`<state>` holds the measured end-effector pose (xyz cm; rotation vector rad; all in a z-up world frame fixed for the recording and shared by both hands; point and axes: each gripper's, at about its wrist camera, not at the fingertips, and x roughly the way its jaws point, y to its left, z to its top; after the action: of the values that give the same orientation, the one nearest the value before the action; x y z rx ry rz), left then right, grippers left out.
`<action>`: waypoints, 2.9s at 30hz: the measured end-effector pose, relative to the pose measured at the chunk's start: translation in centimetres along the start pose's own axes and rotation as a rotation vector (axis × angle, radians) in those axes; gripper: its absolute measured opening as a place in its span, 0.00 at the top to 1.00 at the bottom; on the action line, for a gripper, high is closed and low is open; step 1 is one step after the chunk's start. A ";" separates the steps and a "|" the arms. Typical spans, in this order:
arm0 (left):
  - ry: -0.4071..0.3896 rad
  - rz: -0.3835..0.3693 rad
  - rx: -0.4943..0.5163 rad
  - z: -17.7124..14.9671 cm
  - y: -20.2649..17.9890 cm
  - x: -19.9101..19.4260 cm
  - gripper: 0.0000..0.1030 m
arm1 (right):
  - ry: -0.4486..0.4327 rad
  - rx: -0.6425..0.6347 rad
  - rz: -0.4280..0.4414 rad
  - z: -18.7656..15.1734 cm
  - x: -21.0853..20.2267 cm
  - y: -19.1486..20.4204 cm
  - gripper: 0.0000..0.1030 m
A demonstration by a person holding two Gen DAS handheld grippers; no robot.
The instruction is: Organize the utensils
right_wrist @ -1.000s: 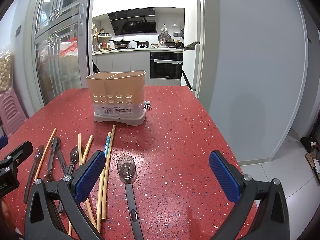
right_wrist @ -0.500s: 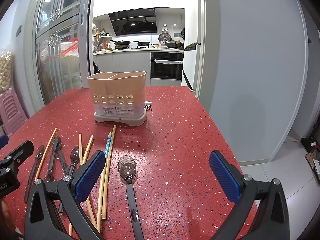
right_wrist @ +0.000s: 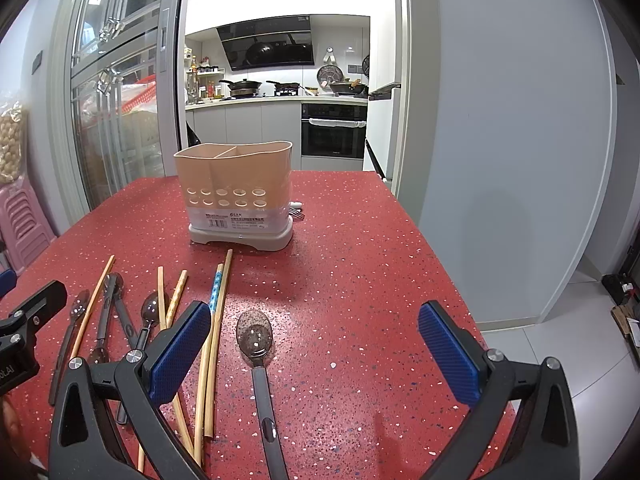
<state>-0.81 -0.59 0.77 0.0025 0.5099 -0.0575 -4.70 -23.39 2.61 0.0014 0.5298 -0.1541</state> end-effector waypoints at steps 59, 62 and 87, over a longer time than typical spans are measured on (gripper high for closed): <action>0.186 0.067 -0.032 -0.9 3.1 3.0 0.00 | 0.167 0.022 0.074 0.0 2.9 -0.6 0.00; 0.229 0.110 -0.050 -1.5 4.4 3.9 0.00 | 0.253 0.020 0.100 -0.1 4.5 -0.9 0.00; 0.501 0.086 -0.107 -2.6 9.1 10.4 0.05 | 0.602 -0.201 0.217 -0.3 12.1 3.2 0.36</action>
<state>7.46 8.02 -6.69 -0.0677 1.0122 0.0567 5.95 -21.98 -3.87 -0.0927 1.1389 0.1199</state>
